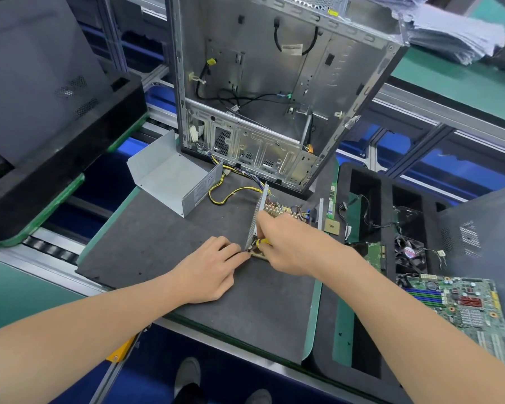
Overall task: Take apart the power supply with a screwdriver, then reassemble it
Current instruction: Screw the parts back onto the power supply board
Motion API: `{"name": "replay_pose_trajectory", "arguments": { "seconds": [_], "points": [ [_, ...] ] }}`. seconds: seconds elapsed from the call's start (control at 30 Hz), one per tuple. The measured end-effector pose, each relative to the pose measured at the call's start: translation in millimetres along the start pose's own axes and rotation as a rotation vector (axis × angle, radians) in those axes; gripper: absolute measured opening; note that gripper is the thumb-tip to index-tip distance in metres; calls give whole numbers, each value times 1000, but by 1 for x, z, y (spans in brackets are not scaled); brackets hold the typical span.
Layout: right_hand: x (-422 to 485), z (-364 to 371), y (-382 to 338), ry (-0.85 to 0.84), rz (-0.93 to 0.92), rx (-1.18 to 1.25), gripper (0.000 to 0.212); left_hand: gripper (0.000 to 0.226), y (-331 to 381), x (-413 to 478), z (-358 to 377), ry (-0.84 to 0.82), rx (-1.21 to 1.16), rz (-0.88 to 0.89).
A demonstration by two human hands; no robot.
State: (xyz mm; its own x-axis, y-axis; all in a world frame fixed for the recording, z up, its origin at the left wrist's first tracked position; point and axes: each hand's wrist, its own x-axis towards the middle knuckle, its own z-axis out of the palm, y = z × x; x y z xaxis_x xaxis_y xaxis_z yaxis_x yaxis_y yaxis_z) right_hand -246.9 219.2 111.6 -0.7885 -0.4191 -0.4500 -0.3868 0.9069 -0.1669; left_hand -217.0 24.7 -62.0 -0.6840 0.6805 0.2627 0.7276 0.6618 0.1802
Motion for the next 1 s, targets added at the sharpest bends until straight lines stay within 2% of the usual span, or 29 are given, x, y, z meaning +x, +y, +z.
{"name": "replay_pose_trajectory", "arguments": {
  "seconds": [0.07, 0.13, 0.2, 0.27, 0.33, 0.47, 0.57, 0.67, 0.8, 0.83, 0.93, 1.0],
  "points": [
    [3, 4, 1, 82, 47, 20, 22, 46, 0, -1, 0, -6, 6, -2],
    [5, 10, -2, 169, 147, 122, 38, 46, 1, -1, 0, -12, 3, -5],
    [7, 17, -6, 241, 234, 96, 48, 47, 1, -1, -1, -7, 3, -7],
    [7, 21, -6, 317, 218, 24, 44, 47, 1, 0, -3, -6, 9, -4],
    [9, 20, -2, 357, 92, 111, 31, 48, 2, 0, -5, -7, 10, -3],
    [7, 15, 11, 294, -180, 174, 28, 49, 3, 1, -7, -16, 20, -2],
    [4, 16, 14, 227, -290, 189, 14, 50, 4, 1, -7, -31, 17, -12],
    [7, 12, 16, 226, -231, 153, 12, 50, 3, 1, -7, -42, 32, -11],
    [8, 15, 12, 326, -5, -4, 31, 50, 3, 2, -7, -44, 34, -9],
    [7, 16, 12, 331, -3, -32, 32, 50, 2, 1, -6, -41, 32, -10],
    [2, 10, 18, 207, -83, 174, 16, 50, 2, 1, -5, -41, 32, -10],
    [4, 4, 22, 142, -83, 148, 15, 50, 2, 1, -5, -36, 33, -10]
  ]
}}
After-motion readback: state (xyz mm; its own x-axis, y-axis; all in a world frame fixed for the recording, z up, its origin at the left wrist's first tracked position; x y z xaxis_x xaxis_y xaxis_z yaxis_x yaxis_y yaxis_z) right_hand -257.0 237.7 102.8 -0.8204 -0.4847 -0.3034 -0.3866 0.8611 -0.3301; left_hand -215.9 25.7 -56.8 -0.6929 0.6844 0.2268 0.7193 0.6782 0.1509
